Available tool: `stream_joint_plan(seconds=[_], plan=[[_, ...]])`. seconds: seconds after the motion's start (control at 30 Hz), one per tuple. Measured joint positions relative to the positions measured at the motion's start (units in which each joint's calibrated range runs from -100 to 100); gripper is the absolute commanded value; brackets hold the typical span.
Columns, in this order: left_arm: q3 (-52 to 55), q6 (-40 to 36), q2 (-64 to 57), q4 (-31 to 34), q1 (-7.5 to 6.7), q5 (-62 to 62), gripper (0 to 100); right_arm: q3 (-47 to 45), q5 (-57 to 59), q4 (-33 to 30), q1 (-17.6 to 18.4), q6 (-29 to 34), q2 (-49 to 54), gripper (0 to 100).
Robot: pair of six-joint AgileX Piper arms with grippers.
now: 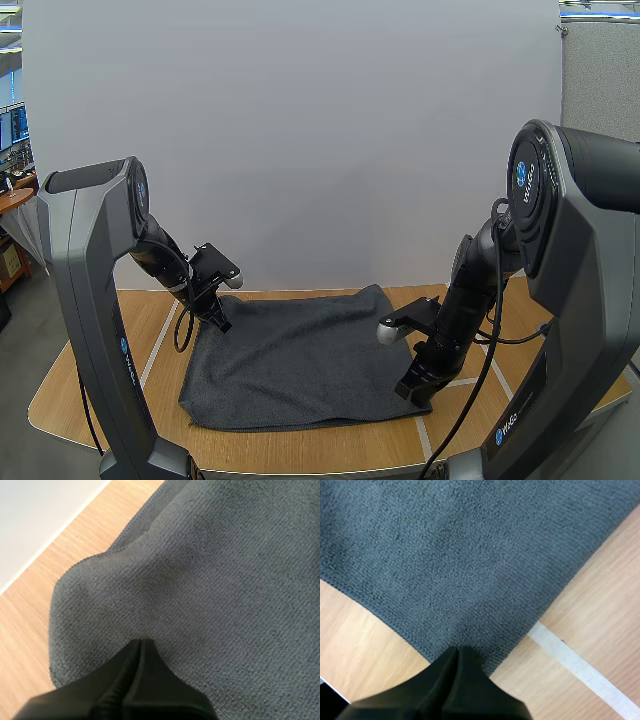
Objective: Fold the towel
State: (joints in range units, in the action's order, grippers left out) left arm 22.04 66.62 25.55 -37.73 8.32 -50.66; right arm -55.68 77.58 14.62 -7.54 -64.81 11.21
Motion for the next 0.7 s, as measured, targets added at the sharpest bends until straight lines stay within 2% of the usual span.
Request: stream_joint_plan(seconds=[0.53, 0.7], plan=[[-0.5, 0.0, 0.1, 0.0, 0.00, -0.4, 0, -0.1, 0.0, -0.3, 0.0, 0.0, 0.0, 0], [-0.5, 0.0, 0.1, 0.0, 0.00, -0.4, 0, -2.7, -4.7, -0.5, 0.0, 0.0, 0.0, 0]])
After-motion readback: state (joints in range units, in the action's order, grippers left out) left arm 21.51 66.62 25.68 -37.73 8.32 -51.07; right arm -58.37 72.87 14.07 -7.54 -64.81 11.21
